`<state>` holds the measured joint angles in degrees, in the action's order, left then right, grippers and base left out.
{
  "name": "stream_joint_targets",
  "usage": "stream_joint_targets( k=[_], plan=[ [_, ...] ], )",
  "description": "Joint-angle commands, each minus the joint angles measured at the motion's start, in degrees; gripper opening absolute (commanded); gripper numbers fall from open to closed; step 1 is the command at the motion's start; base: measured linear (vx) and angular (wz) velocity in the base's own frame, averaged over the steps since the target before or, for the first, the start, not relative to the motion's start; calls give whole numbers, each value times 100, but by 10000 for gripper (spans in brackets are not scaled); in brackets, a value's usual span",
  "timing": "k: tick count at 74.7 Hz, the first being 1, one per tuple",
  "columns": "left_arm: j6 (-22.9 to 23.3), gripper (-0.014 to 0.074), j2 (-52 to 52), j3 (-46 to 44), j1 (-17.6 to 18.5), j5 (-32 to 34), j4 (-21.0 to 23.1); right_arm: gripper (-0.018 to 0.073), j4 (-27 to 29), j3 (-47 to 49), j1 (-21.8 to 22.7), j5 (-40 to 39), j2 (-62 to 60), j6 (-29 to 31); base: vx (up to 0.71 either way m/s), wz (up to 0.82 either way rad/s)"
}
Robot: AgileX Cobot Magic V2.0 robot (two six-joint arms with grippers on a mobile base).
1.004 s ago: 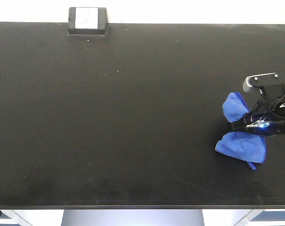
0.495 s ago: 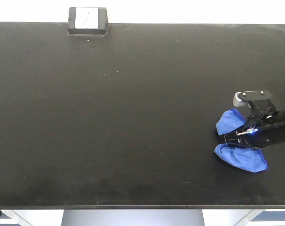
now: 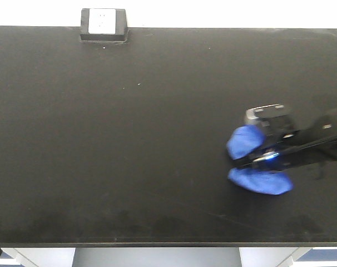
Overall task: Wipe right workspace with blue cloth
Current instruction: 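Lower the held cloth onto the counter surface with the right gripper, then slide the cloth back and forth across the counter with the right gripper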
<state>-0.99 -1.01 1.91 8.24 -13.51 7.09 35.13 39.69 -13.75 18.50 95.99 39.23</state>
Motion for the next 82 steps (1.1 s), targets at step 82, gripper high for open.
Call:
stream_joint_targets(
  k=[82],
  plan=[
    [23, -6, 1, -142, 39, 467, 30, -1, 451, 31, -574, -283, -71, 467, 0, 0]
  ],
)
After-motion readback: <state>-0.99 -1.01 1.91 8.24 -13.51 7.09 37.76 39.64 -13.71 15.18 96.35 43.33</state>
